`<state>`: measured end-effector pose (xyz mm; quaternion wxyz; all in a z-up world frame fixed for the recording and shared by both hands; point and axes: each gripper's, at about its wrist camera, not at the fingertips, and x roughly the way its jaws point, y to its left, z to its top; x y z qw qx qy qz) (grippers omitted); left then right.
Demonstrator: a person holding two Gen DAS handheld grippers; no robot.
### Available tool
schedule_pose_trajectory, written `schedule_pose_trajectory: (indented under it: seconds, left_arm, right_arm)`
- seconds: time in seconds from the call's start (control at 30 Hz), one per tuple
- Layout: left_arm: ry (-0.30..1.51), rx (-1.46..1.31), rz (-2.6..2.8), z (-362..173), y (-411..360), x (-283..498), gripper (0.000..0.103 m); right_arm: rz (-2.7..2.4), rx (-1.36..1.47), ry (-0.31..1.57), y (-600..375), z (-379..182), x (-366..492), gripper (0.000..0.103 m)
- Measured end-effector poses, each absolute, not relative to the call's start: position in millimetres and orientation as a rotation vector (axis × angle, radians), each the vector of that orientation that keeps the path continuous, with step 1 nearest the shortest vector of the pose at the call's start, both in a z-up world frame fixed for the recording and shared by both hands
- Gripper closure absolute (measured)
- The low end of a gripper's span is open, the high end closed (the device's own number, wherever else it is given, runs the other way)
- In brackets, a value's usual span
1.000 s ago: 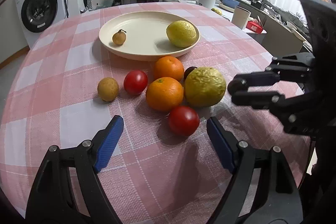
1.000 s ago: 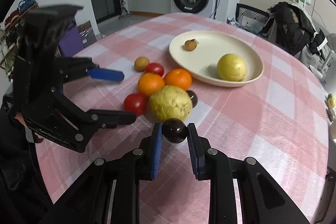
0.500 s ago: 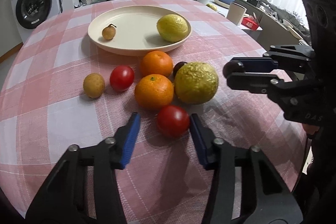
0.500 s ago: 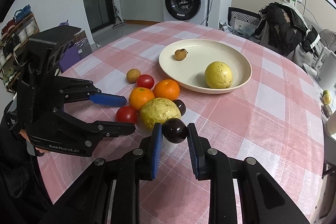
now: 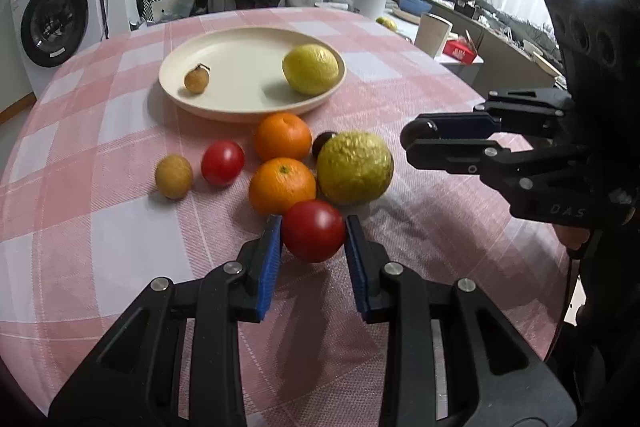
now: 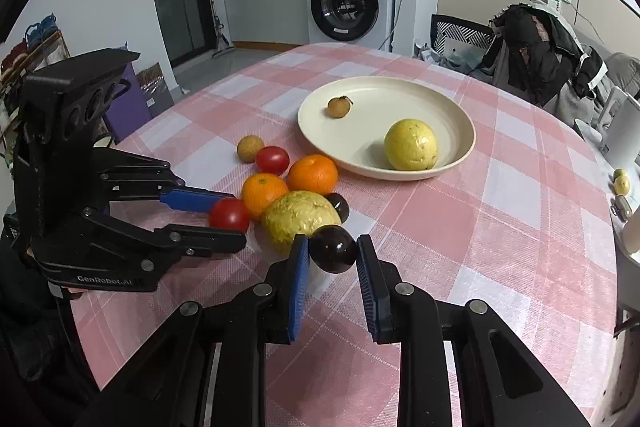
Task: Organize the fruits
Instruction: 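Carry the plum and tomato onto the cream plate and open both tools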
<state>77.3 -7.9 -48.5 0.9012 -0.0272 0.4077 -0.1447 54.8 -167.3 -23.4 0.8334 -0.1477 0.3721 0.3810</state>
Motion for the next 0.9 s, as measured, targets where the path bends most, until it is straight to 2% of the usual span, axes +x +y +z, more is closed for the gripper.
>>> schedule_pose_trajectory:
  seconds: [0.47,0.9]
  left_arm:
    - [0.737,-0.055,-0.234,-24,8,73,0.075]
    - [0.693,-0.050,-0.181,-14,16,98,0.075]
  right_arm:
    - [0.773,-0.211,0.721,-176,-9,60,0.078]
    - [0.712,-0.096,0.715,-169,-9,82,0.078]
